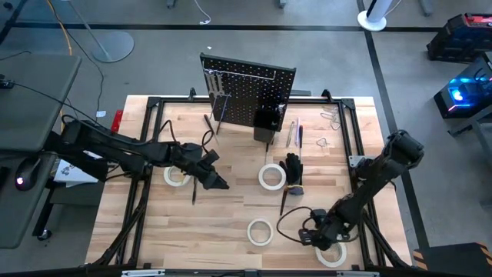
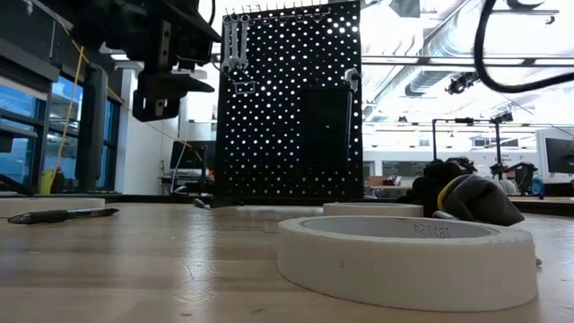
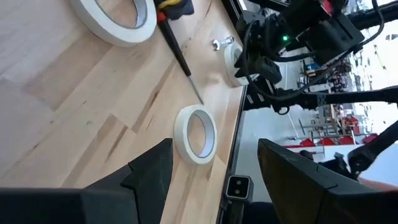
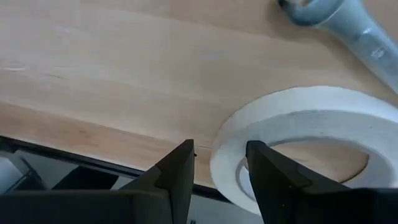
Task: Hang tools onto peg board
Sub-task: Hang the masking tape onto the pegboard
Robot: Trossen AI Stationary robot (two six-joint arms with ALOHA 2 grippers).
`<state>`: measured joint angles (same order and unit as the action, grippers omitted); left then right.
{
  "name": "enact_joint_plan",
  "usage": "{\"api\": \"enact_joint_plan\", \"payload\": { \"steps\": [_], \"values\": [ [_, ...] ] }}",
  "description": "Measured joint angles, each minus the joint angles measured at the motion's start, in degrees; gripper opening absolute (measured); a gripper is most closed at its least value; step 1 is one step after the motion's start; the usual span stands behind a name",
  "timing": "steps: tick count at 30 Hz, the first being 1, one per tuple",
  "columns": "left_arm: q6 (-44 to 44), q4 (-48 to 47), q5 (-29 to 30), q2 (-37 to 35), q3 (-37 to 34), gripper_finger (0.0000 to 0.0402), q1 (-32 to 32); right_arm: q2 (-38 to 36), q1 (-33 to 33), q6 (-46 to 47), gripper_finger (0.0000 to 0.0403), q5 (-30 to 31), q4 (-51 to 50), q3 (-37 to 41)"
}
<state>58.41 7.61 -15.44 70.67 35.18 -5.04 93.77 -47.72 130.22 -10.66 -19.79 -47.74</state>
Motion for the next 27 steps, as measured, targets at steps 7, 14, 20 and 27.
{"api": "enact_joint_plan", "payload": {
  "steps": [7,14,20,27],
  "values": [
    [-0.71,-0.76,-3.15,0.0,0.0,0.0227,0.01,3.68,1.14,0.48,0.014,-4.31,1.35,-0.19],
    [-2.57,-0.89,-3.54,0.0,0.0,0.0227,0.16,1.15,0.76,0.43,0.014,-3.73,0.66,-0.4],
    [-3.05,-0.94,-3.55,0.0,0.0,0.0227,0.39,-1.08,-0.41,0.51,0.014,-2.6,-8.51,-6.04],
    [-2.97,-1.39,-3.52,0.0,0.02,0.0227,1.06,-0.29,-2.21,2.26,0.014,-5.39,-8.99,-7.18]
  ]
}}
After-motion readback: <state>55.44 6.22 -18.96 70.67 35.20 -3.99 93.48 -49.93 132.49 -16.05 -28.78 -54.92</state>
